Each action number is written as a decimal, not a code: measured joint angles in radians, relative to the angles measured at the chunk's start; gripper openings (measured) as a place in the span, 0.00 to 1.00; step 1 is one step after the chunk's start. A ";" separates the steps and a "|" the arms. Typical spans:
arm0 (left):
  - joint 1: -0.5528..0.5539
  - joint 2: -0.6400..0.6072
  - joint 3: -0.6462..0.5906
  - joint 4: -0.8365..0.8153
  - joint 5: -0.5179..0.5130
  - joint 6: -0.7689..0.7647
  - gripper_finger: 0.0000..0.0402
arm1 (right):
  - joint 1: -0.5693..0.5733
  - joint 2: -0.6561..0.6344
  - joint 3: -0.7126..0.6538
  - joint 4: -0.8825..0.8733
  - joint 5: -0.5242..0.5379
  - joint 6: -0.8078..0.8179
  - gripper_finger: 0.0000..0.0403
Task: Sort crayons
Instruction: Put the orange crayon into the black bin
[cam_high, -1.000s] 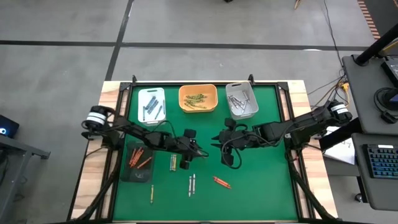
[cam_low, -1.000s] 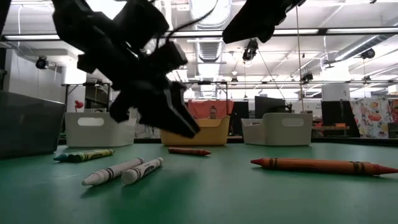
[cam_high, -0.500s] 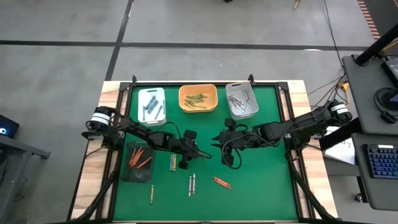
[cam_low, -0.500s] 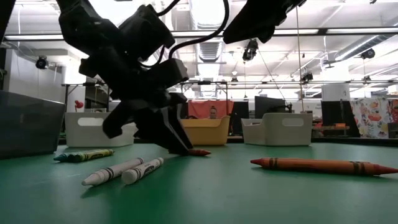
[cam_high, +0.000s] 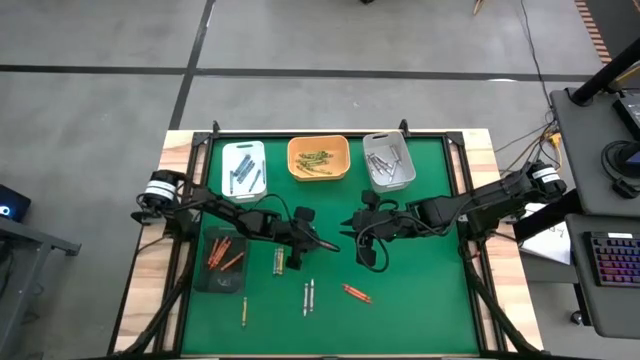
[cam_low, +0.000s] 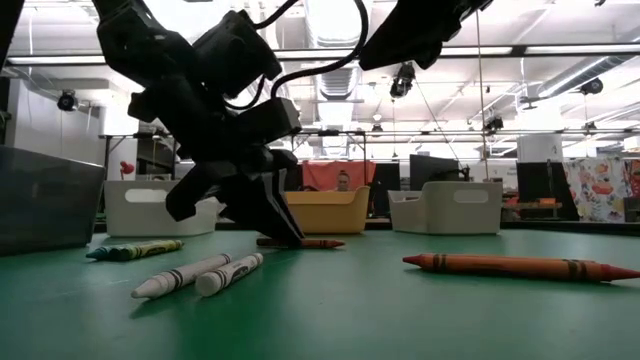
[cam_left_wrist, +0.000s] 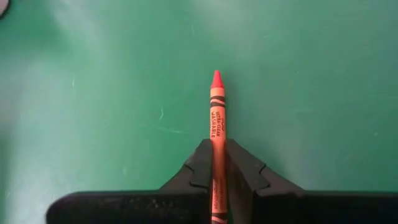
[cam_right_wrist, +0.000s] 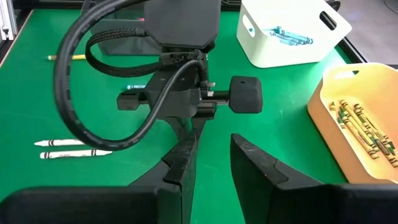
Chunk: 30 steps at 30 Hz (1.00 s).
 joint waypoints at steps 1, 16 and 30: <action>0.001 -0.007 0.000 -0.009 -0.002 -0.009 0.01 | 0.000 0.000 0.000 0.000 0.000 0.000 0.22; -0.087 -0.375 0.145 -0.539 -0.004 -0.312 0.00 | 0.000 -0.005 -0.001 -0.041 0.000 0.013 0.21; -0.385 -0.511 0.392 -1.516 -0.031 -1.291 0.00 | 0.000 -0.005 -0.001 -0.054 0.000 0.010 0.19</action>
